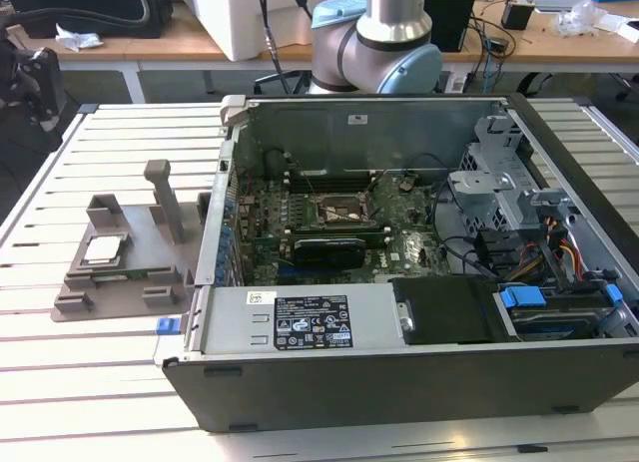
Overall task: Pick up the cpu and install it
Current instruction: 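Pick up the cpu and move it towards the insertion slot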
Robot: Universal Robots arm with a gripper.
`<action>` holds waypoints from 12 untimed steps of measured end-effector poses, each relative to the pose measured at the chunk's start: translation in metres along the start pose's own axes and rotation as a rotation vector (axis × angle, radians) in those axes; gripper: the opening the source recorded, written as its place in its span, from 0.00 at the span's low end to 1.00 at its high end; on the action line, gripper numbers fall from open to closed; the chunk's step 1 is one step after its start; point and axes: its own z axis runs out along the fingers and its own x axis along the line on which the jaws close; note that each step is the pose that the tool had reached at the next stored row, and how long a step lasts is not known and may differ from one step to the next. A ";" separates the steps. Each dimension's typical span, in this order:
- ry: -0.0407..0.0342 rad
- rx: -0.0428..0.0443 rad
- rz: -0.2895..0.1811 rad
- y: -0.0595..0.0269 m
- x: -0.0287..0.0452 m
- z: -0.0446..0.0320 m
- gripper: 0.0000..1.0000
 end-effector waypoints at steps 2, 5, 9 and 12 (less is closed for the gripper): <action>0.0012 -0.0002 -0.001 0.0001 -0.0002 0.0076 0.60; 0.0022 -0.0002 -0.001 -0.0001 -0.0003 0.0152 0.60; 0.0025 -0.0003 -0.001 -0.0002 -0.0004 0.0273 0.60; 0.0033 -0.0003 -0.001 -0.0003 -0.0004 0.0354 0.60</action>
